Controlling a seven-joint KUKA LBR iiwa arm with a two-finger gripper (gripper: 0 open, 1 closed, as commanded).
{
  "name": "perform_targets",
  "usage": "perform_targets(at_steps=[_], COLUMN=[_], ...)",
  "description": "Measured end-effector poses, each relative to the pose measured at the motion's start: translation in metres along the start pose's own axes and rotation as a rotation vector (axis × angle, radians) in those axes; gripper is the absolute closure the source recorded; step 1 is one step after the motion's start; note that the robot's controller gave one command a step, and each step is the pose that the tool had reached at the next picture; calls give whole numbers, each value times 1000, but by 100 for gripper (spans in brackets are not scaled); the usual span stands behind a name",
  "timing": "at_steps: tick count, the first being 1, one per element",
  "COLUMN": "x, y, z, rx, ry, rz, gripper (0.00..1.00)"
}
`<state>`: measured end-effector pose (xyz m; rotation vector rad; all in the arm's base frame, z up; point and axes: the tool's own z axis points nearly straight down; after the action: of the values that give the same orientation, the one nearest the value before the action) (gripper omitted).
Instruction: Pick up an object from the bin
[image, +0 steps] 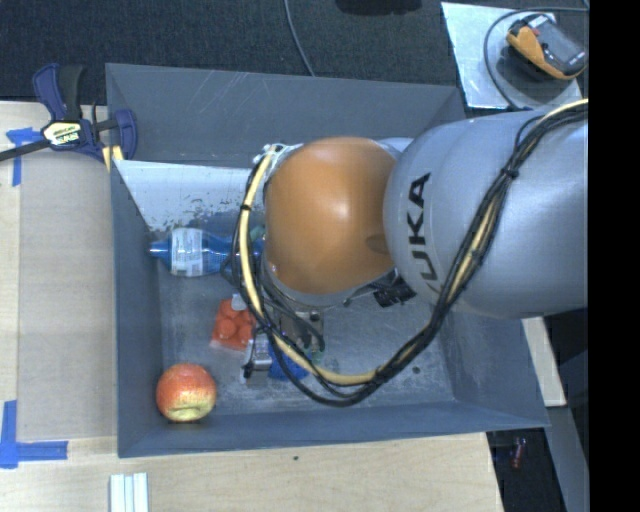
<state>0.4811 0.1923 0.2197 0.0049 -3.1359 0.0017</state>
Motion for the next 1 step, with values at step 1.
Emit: perform_targets(at_steps=[1], x=[-2], y=[-1], z=[-4], rx=[-2], ry=[-8], rz=[4], gripper=[0])
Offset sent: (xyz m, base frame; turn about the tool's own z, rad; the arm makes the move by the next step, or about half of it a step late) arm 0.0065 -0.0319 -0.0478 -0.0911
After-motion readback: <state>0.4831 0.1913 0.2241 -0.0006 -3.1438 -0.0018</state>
